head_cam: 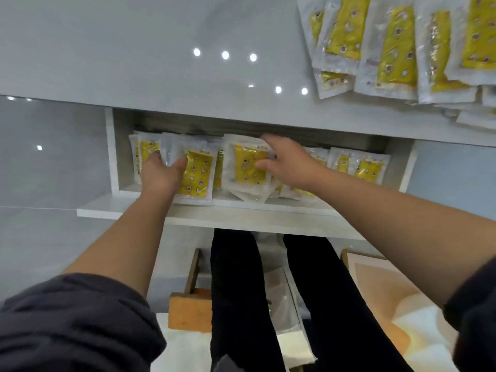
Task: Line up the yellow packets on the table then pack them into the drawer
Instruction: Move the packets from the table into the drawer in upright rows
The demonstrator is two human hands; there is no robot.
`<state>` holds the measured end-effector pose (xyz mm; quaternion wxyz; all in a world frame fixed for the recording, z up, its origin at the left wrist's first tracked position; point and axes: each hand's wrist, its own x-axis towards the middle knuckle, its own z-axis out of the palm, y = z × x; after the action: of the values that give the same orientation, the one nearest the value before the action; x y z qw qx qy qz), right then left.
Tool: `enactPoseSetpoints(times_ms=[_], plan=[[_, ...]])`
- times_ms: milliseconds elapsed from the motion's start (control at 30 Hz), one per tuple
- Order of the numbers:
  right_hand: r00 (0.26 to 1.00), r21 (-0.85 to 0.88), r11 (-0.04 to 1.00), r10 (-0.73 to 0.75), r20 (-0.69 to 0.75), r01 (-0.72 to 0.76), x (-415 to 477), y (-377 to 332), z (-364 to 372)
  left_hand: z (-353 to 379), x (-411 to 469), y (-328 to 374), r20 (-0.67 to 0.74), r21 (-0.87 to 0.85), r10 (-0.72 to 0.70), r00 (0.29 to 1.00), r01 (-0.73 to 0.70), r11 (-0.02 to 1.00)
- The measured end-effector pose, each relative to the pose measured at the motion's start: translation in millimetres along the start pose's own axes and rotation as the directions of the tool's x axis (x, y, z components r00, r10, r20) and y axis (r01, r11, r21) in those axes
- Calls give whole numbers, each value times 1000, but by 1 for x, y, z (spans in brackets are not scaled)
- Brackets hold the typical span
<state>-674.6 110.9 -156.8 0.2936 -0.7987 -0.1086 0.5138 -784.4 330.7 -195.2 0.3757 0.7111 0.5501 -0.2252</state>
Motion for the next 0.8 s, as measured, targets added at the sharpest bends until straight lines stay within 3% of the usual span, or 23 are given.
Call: enactPoseSetpoints(times_ms=[133, 233, 333, 400, 467, 600, 667, 733, 800], plan=[[999, 26, 999, 45, 26, -46, 42, -21, 21, 2, 25, -11, 46, -47, 7, 999, -5, 999], [997, -68, 996, 61, 38, -58, 65, -31, 37, -3, 36, -20, 11, -9, 119, 993, -119, 993], [998, -301, 953, -48, -33, 36, 72, -32, 50, -21, 40, -21, -4, 65, 254, 967, -253, 965], [988, -360, 927, -137, -65, 105, 69, -28, 53, -35, 42, -20, 8, 178, 303, 953, -300, 937], [984, -316, 940, -161, -82, 128, 62, -21, 51, -45, 47, -20, 47, 377, 349, 936, -340, 862], [979, -268, 961, -122, -166, 75, 41, -1, 34, -55, 54, -11, 122, 746, 321, 939, -300, 594], [994, -155, 987, 17, -112, -35, 31, 10, 23, -57, 50, -1, 100, 832, 238, 966, -212, 512], [992, -110, 986, 125, -26, -127, 27, 21, 14, -56, 42, 10, 73, 873, 248, 966, -182, 452], [982, -255, 949, 191, -7, -186, 29, 27, 9, -47, 33, 20, 174, 871, 405, 897, -333, 362]])
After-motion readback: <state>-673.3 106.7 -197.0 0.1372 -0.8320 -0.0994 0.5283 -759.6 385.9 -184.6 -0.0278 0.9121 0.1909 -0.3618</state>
